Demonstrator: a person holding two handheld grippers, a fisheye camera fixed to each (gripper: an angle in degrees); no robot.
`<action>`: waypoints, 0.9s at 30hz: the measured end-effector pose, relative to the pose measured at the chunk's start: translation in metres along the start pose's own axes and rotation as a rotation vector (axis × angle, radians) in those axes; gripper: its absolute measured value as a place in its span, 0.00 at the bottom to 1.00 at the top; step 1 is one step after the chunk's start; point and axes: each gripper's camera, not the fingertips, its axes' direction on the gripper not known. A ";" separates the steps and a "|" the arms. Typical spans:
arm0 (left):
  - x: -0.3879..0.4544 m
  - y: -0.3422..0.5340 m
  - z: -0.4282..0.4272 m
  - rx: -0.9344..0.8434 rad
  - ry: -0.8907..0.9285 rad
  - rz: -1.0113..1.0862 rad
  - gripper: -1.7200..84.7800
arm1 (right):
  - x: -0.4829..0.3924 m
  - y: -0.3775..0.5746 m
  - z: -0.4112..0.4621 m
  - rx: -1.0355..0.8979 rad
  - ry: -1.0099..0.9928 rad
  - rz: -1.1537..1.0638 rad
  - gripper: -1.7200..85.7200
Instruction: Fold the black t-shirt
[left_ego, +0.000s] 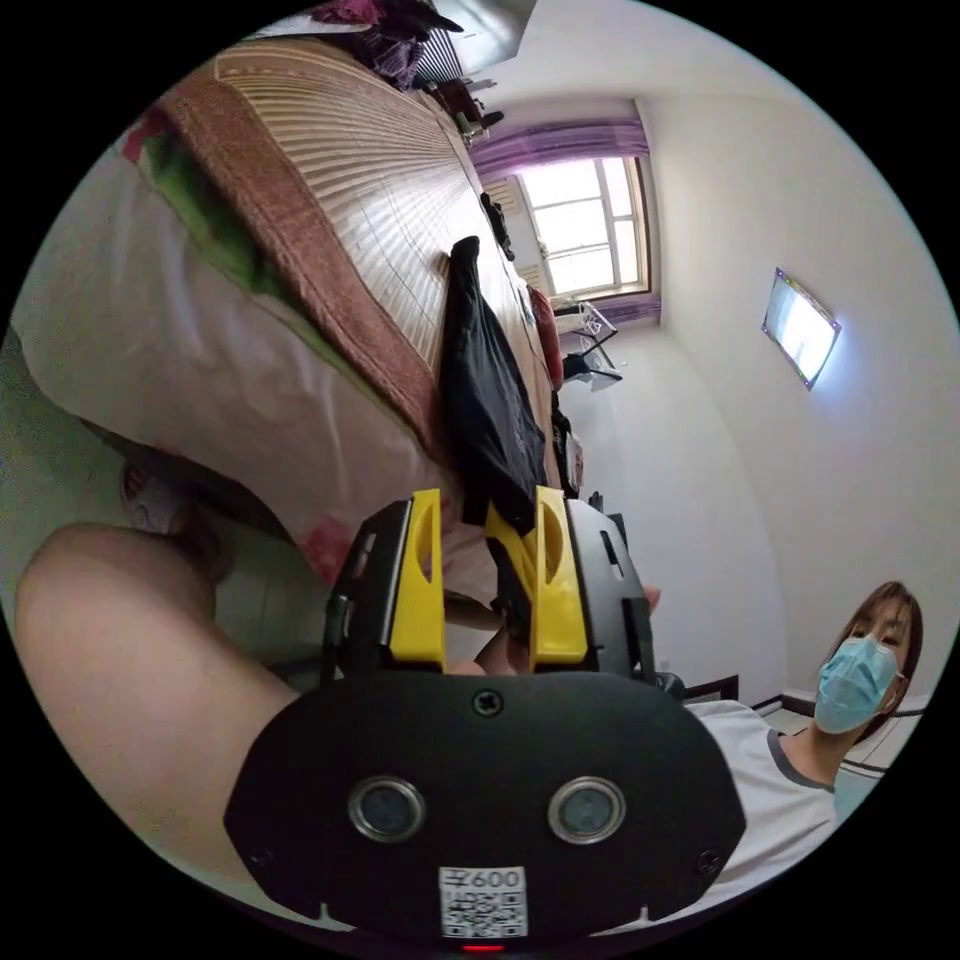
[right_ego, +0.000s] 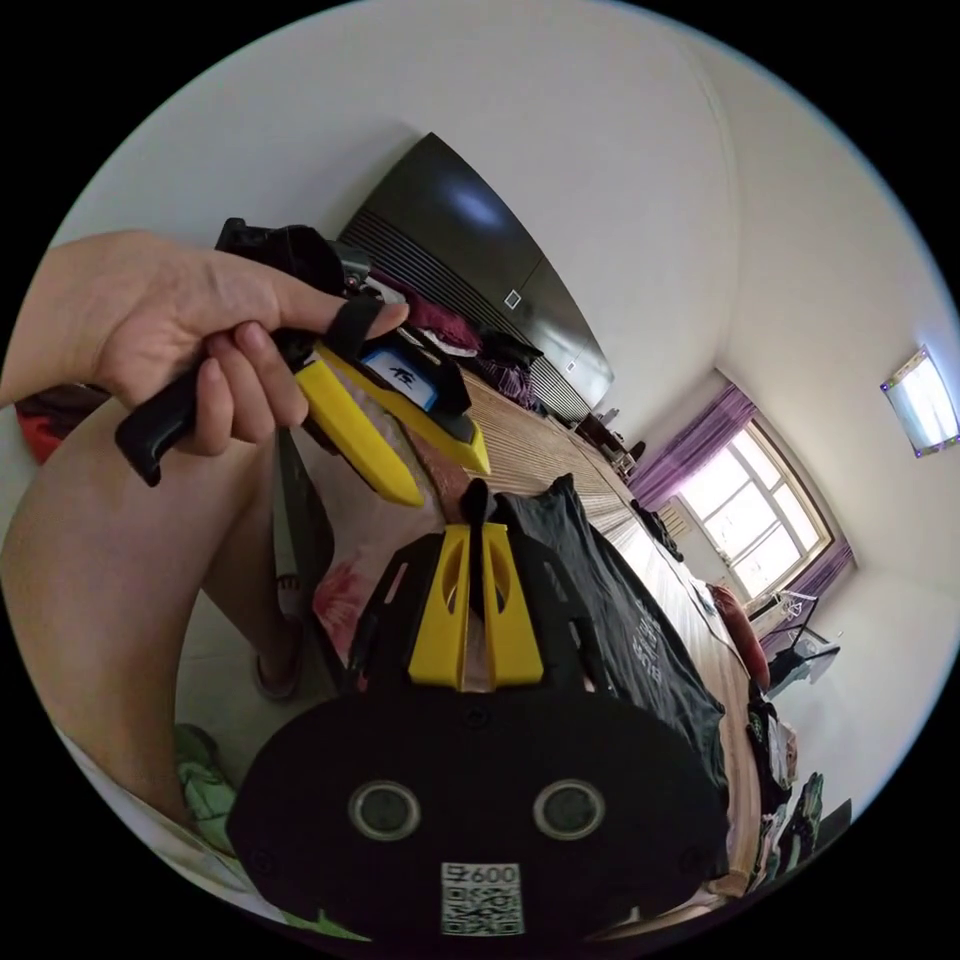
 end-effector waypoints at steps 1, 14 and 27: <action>0.006 -0.002 0.012 -0.012 0.015 0.009 0.15 | -0.004 0.001 0.006 -0.002 0.003 -0.009 0.01; 0.034 0.013 0.068 -0.048 0.012 -0.042 0.04 | -0.045 -0.031 0.049 -0.039 0.002 -0.167 0.20; 0.096 0.002 0.121 -0.133 -0.022 0.061 0.04 | -0.110 -0.151 0.122 -0.244 0.041 -0.255 0.18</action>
